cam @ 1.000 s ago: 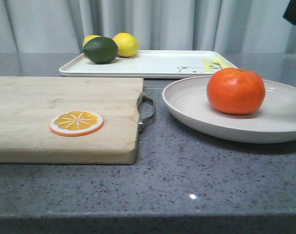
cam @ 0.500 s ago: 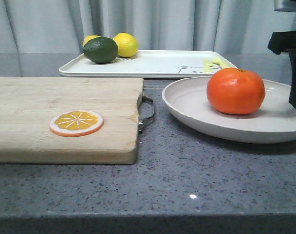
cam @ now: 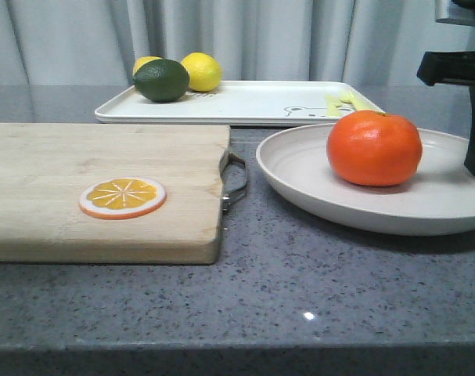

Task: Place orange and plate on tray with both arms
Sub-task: 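Move the right gripper down to the plate rim nearest it and grasp, then lift the plate with the right gripper and lower it onto the tray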

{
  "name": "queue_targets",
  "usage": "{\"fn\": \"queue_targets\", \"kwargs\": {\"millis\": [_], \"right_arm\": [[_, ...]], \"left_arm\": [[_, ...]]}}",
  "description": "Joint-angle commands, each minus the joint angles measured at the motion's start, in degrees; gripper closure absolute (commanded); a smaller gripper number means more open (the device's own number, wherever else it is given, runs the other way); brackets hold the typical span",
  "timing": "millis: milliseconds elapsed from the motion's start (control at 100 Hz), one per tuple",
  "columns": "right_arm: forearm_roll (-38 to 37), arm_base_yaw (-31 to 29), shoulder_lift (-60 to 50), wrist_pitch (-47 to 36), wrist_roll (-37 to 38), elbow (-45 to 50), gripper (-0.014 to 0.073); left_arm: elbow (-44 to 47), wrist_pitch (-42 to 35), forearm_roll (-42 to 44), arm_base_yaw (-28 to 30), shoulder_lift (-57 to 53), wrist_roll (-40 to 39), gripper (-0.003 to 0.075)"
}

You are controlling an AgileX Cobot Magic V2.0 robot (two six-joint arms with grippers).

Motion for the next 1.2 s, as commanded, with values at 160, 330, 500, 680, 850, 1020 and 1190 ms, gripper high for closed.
{"fn": "queue_targets", "kwargs": {"millis": [160,330,500,680,850,1020,1190], "right_arm": [[-0.3,-2.5,-2.5,1.1,-0.3,-1.4,0.0612],[2.3,-4.1,-4.3,0.8,-0.3,-2.4,0.0645],[3.8,-4.3,-4.4,2.0,-0.4,-6.9,0.0661],[6.5,-4.3,-4.2,1.9,-0.4,-11.5,0.0661],[8.2,-4.3,-2.7,2.0,-0.5,-16.8,0.0661],[12.6,-4.3,2.5,3.0,-2.7,-23.8,0.0661],[16.0,-4.3,9.4,4.2,-3.8,-32.3,0.0659]], "left_arm": [[-1.6,-4.3,-0.5,0.2,-0.3,0.0,0.0740],[-1.6,-4.3,-0.5,0.2,-0.3,0.0,0.0740],[-1.6,-4.3,-0.5,0.2,-0.3,0.0,0.0740],[-1.6,-4.3,-0.5,0.2,-0.3,0.0,0.0740],[-1.6,-4.3,-0.5,0.2,-0.3,0.0,0.0740],[-1.6,-4.3,-0.5,0.2,-0.3,0.0,0.0740],[-1.6,-4.3,-0.5,0.2,-0.3,0.0,0.0740]]}}
